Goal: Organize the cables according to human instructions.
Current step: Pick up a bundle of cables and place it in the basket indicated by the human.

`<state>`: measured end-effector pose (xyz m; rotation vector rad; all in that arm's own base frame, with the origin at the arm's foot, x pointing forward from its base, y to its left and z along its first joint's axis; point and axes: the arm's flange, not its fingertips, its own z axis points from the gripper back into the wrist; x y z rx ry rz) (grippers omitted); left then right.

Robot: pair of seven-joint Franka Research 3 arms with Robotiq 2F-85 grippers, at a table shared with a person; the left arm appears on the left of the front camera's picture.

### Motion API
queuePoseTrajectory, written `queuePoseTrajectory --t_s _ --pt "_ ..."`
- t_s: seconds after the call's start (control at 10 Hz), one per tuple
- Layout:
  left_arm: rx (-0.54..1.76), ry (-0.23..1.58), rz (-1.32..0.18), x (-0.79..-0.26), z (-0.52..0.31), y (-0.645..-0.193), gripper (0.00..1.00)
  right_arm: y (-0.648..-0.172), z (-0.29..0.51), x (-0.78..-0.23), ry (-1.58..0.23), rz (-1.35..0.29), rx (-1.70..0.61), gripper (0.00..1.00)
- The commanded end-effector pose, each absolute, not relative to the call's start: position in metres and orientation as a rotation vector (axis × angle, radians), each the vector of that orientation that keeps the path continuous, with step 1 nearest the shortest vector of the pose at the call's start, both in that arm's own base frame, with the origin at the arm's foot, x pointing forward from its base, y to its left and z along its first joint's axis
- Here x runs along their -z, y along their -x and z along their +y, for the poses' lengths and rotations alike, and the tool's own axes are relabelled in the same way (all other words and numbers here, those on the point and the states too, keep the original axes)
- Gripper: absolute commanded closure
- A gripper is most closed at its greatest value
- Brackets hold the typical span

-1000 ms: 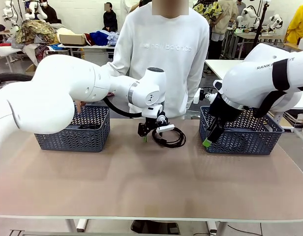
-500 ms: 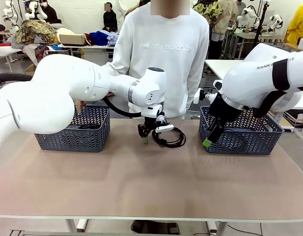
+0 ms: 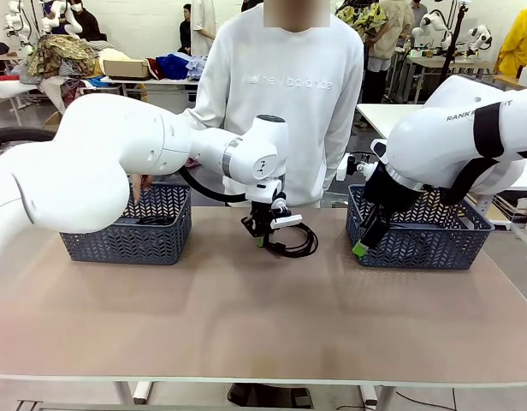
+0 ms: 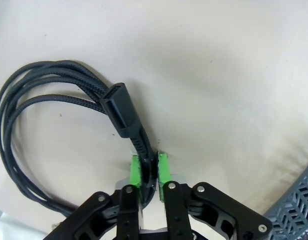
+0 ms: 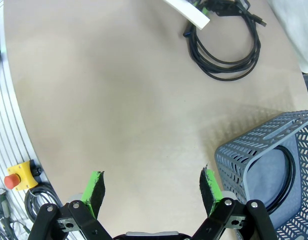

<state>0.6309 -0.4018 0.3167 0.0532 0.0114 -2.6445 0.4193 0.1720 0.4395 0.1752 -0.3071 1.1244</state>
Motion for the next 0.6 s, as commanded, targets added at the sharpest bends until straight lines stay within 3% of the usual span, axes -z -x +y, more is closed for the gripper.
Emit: queuePoseTrajectory --t_s 0.0,0.3,0.5 --pt "2.615 -0.012 0.029 -0.316 -0.401 -0.636 1.0 -0.421 0.173 -0.442 -0.162 -0.307 -1.121 0.0" --pt "2.584 -0.023 0.028 -0.327 -0.396 -0.631 1.0 -0.421 0.173 -0.442 -0.162 -0.307 -1.121 0.0" --pt "2.346 -0.053 0.029 -0.369 -0.38 -0.618 1.0 -0.421 0.173 -0.442 -0.162 -0.307 -1.121 0.0"
